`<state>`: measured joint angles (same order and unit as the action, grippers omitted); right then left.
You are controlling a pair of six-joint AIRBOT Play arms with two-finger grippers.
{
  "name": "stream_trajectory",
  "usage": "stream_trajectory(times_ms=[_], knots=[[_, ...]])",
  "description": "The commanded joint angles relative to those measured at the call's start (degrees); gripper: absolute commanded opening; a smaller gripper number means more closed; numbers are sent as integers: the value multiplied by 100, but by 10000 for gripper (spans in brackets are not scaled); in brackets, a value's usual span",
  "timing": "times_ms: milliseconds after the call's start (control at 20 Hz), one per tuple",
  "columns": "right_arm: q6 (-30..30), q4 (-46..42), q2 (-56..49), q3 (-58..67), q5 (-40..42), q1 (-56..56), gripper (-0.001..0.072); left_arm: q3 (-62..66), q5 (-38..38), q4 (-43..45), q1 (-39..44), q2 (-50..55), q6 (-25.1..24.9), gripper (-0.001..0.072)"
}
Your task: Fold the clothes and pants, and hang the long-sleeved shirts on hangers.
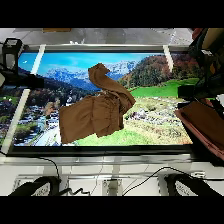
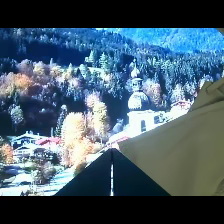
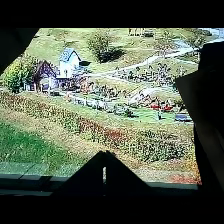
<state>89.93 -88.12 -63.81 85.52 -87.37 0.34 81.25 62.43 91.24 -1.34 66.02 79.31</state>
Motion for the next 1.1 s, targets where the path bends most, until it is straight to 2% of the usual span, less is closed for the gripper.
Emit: stream_trajectory(times_ms=[0,650,800,850,900,1050], knots=[[2,0,4,2,0,2,29,-2,-2,0,-7,2,0,12],[4,42,4,2,11,2,28,-2,-2,0,-7,2,0,12],[-9,584,-22,0,656,4,28,-2,0,0,-7,2,0,12],[-149,844,-72,-2,739,7,28,-2,0,0,-7,2,0,12],[-562,1182,-142,-79,717,7,28,-2,-2,0,-7,2,0,12],[-2218,2227,-205,-1119,684,7,28,-2,-2,0,-7,2,0,12]])
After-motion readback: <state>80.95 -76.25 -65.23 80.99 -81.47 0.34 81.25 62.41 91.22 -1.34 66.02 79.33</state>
